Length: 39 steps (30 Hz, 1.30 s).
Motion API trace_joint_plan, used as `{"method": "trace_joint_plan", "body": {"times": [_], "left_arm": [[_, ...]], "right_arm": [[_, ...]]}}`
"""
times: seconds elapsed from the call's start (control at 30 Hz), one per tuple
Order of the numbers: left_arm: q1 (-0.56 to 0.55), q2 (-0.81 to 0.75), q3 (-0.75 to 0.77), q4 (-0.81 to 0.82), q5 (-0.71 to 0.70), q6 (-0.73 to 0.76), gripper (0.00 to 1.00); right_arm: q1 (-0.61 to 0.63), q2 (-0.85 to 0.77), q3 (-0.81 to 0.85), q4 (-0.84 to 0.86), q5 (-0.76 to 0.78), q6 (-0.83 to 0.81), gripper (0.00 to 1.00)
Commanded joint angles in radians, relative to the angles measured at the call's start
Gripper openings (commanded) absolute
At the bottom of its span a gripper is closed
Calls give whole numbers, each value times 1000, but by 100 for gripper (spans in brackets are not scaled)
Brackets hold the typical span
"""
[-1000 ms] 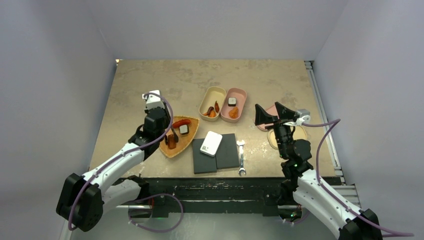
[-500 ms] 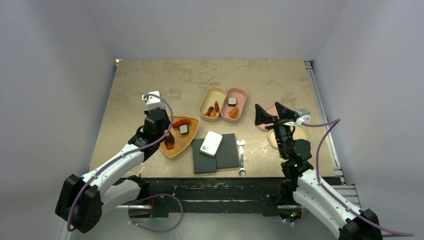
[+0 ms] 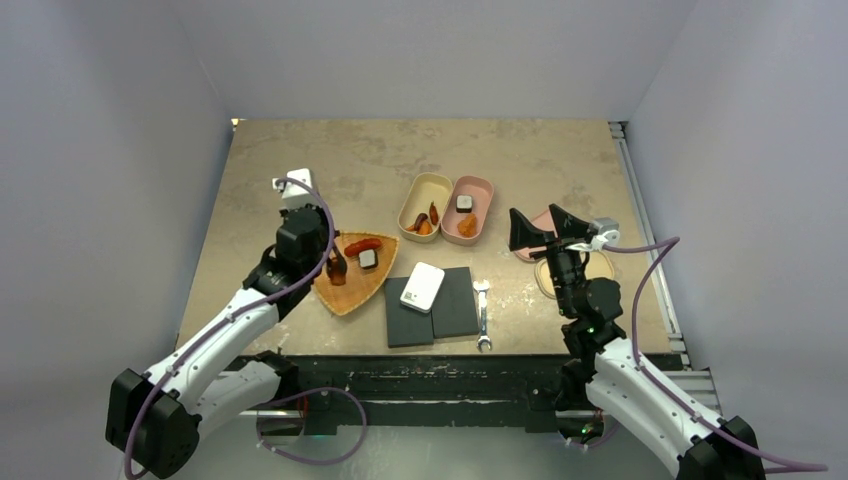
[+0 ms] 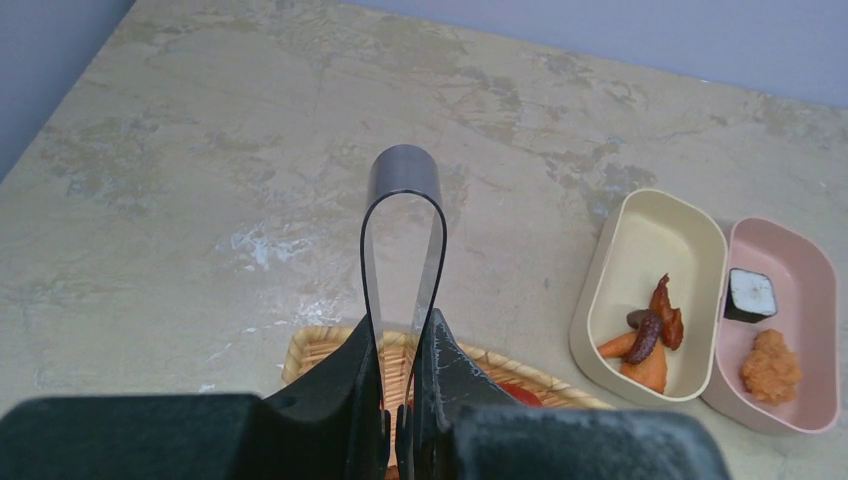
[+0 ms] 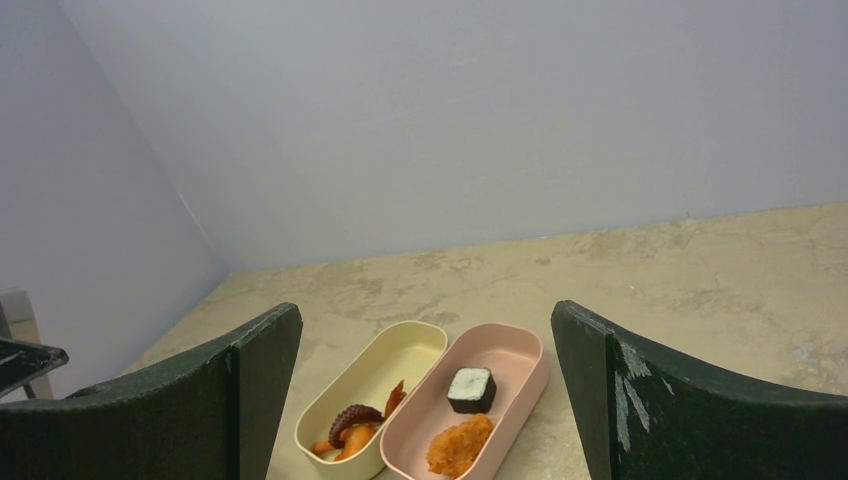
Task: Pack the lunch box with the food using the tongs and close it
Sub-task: Pick up the fake food from the plate, then place the fake food in the packing box.
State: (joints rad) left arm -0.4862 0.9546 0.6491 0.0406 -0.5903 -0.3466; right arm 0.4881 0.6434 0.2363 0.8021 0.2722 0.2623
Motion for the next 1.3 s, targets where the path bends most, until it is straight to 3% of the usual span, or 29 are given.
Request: {"method": "trace_joint_plan", "body": {"times": [0.0, 0.2, 0.5, 0.83, 1.27], "left_arm": [[-11, 8, 93, 29, 63, 13, 0], [-85, 141, 231, 118, 130, 11, 0], [-204, 513, 490, 296, 250, 75, 0], [-227, 839, 788, 320, 302, 145, 0], [-235, 1038, 968, 281, 348, 145, 0]], "right_arm": [[0, -13, -5, 40, 24, 5, 99], [0, -47, -17, 39, 43, 3, 99], [1, -53, -17, 33, 54, 3, 99], [1, -55, -18, 30, 58, 0, 99], [0, -59, -18, 29, 53, 0, 99]]}}
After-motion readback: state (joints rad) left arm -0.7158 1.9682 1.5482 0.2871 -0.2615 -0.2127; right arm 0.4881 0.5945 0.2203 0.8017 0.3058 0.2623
